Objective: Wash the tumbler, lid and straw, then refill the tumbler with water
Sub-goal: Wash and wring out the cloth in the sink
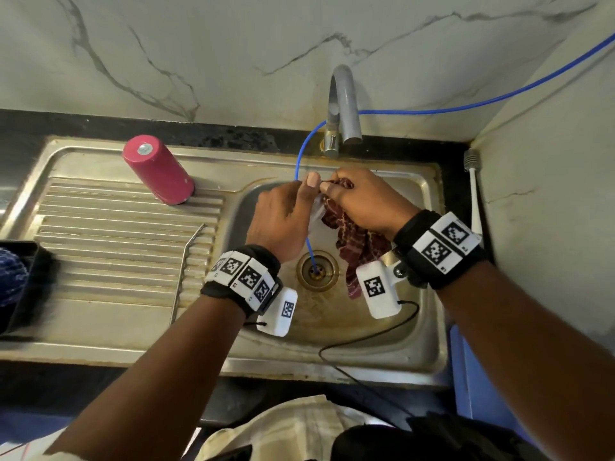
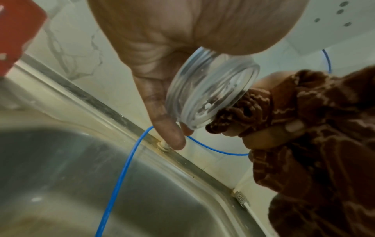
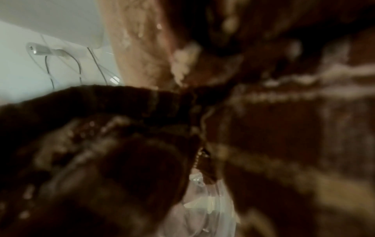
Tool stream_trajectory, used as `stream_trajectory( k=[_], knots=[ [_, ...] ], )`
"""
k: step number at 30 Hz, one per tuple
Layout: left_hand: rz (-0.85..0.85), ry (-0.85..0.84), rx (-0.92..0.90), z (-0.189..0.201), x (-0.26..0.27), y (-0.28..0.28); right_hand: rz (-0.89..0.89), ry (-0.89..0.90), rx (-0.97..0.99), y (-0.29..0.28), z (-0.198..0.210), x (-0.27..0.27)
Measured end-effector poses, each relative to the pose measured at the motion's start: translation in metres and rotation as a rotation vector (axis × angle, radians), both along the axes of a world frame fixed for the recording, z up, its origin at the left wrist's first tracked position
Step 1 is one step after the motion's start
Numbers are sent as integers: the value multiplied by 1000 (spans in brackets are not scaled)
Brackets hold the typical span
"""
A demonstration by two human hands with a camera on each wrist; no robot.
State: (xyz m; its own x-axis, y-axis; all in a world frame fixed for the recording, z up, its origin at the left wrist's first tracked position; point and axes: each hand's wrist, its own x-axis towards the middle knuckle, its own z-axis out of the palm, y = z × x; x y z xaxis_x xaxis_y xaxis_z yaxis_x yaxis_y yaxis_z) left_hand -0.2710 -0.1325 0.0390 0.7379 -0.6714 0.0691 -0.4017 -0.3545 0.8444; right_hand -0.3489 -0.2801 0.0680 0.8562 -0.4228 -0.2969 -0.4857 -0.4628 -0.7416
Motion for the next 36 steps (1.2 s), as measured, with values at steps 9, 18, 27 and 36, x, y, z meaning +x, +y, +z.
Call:
stream_trajectory(
  k=[9,18,27,36],
  knots=[
    [14,713,-152,10,9,-1,-41,-64,135,-5,-6,-8],
    [-11,1231,-298,12,28,0,99,-54,32,-4,-10,-24],
    [-118,1364,-248,14,7,-6,-143,-421,152,-19,2,-23],
    [-64,1252,-97,9,0,-7,-193,-379,237,-2,-12,-38]
  ],
)
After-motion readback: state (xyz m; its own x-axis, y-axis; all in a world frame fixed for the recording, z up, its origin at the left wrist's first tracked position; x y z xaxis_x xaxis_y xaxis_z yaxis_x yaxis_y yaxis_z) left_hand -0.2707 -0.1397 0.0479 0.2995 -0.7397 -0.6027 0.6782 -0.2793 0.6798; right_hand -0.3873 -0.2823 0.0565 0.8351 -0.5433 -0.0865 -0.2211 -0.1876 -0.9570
